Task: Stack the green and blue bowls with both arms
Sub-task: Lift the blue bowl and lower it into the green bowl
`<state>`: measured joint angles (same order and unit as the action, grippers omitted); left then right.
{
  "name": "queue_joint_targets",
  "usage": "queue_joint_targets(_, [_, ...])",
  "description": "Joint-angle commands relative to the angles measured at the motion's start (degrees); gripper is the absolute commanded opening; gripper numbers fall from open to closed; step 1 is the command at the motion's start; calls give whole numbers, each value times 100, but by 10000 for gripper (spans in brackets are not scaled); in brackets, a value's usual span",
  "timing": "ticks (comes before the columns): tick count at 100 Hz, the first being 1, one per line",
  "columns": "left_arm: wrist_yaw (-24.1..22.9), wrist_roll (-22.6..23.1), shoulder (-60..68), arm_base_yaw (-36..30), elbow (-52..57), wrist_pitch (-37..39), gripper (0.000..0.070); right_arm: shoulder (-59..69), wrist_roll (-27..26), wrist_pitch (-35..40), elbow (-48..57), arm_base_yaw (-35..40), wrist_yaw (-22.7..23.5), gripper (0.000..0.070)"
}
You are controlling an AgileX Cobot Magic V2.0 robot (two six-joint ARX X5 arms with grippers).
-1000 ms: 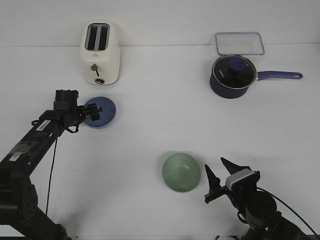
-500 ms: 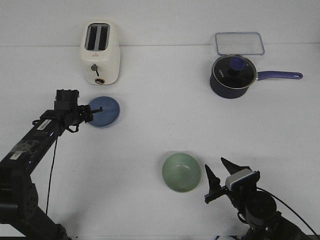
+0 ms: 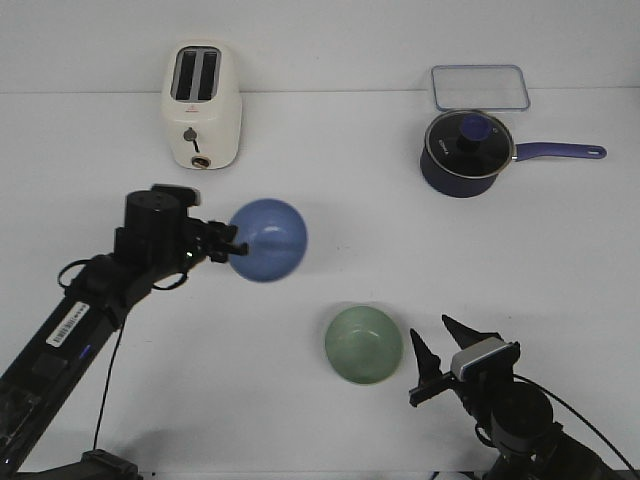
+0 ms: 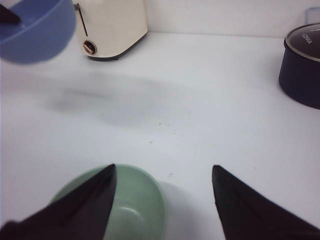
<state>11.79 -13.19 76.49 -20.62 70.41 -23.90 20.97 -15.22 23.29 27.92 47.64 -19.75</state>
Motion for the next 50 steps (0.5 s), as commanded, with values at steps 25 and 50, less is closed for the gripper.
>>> queue_joint_targets(25, [-190, -494, 293, -2083, -839, 1161, 10, 7, 33, -81, 28, 57, -133, 399])
queue_joint_targets(50, [-295, -590, 898, -2573, -837, 1290, 10, 7, 33, -72, 28, 57, -133, 399])
